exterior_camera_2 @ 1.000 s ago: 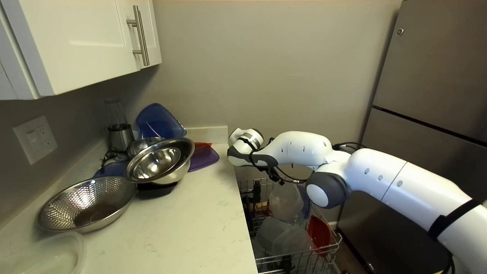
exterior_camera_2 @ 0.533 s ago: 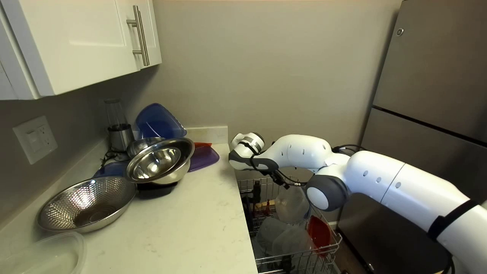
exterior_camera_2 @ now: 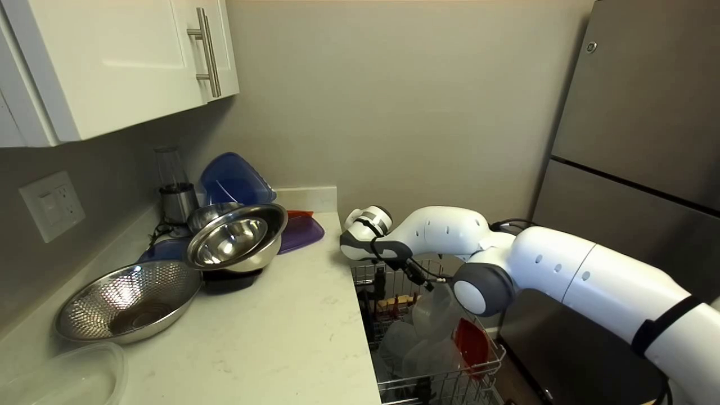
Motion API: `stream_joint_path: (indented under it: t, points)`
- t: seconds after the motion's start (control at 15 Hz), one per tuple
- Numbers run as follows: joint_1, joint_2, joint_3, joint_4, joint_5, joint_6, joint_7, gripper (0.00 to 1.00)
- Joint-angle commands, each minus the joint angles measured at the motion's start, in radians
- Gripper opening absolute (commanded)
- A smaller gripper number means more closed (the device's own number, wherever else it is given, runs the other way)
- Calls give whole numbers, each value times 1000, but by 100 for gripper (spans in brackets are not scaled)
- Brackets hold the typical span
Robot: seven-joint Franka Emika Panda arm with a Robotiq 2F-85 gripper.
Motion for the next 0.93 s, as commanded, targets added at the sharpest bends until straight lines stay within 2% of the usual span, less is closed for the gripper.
stream_joint_path:
  t: [0.0,0.2,0.6,0.87]
  points:
    - [-54,0,73,10,90,-48,97,5]
    - [-86,0,123,-8,169,-55,193,5]
    - [-123,5,215,-61,305,6,346,5]
    - [-157,7,263,-78,398,117,460,5]
